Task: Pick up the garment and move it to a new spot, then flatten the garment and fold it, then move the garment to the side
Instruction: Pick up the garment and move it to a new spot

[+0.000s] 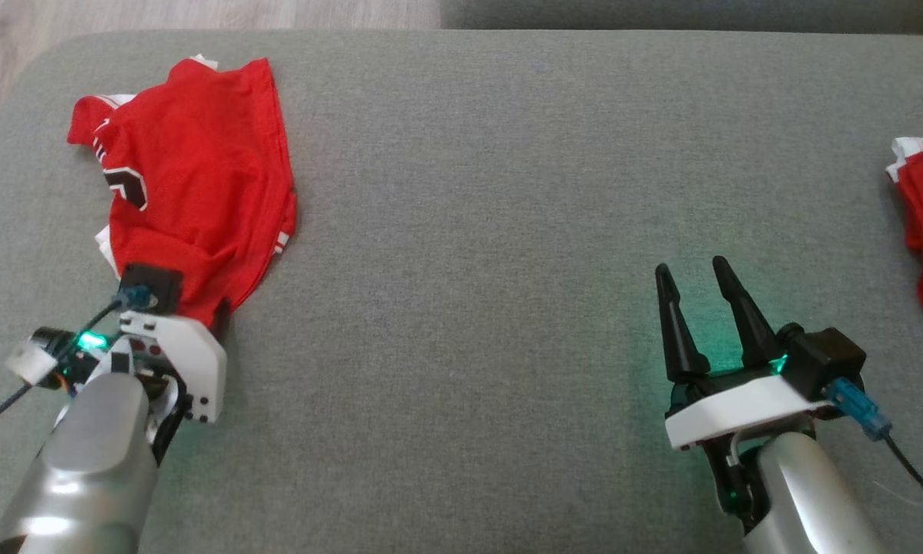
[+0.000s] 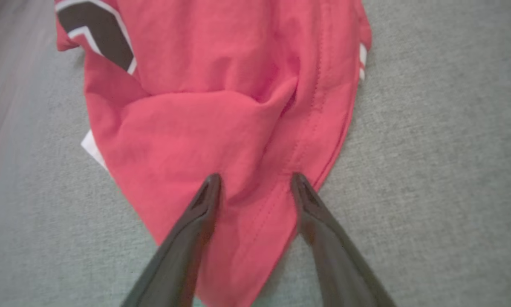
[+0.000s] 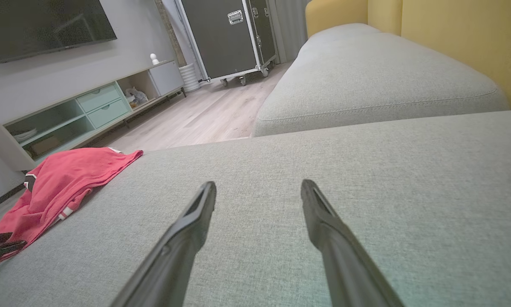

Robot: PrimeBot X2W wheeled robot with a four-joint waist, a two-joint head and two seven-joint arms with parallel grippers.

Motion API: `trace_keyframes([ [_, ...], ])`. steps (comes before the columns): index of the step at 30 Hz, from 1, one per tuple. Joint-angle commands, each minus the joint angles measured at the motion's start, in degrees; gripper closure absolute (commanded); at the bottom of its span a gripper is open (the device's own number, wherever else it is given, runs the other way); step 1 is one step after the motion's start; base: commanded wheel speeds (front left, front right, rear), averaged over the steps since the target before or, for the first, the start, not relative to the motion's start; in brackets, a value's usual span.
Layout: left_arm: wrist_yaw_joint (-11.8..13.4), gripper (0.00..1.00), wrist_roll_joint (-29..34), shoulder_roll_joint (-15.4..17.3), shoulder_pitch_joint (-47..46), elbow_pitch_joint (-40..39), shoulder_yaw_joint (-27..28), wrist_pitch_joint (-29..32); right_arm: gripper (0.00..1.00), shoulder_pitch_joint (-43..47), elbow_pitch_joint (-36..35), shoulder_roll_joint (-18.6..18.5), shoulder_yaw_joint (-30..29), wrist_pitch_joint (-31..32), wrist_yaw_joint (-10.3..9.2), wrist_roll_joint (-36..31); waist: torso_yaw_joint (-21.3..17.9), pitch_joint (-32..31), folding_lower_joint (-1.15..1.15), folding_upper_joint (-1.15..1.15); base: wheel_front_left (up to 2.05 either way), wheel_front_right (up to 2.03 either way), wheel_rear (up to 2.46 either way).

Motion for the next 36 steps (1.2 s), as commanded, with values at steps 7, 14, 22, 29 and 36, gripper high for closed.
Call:
trace_keyframes([
  [7, 0.1, 1.0, -4.5, 1.62, -1.34, -0.43, -1.87, -1.25, 0.0, -2.05, -1.81, -0.05, 0.95, -0.61, -0.04, 0.28, -0.43, -0.97, 0.0, 0.0, 0.0, 0.0, 0.0],
  [14, 0.1, 1.0, -8.34, 1.66, -2.11, -5.42, -0.43, -15.66, 0.0, -1.72, -1.41, -0.05, 1.17, -0.61, -0.04, 1.17, -1.57, -4.09, 0.0, 0.0, 0.0, 0.0, 0.0],
  [22, 0.95, 1.0, -9.19, -2.47, -2.78, -16.16, 0.36, -23.74, 0.0, -0.99, -1.29, -0.05, 1.08, -0.61, -0.04, 1.87, -3.78, -6.39, 0.0, 0.0, 0.0, 0.0, 0.0],
  [29, 1.85, 1.0, -7.26, -7.52, -2.7, -25.56, -1.53, -24.3, 0.0, -1.31, -1.79, -0.05, 1.47, -0.61, -0.04, 2.51, -7.53, -6.23, 0.0, 0.0, 0.0, 0.0, 0.0],
  [36, 2.66, 1.0, -5.32, -11.75, -5.29, -27.69, -4.64, -24.35, 0.0, -2.61, -2.71, -0.05, 1.93, -0.61, -0.04, 3.17, -12.75, -3.61, 0.0, 0.0, 0.0, 0.0, 0.0],
])
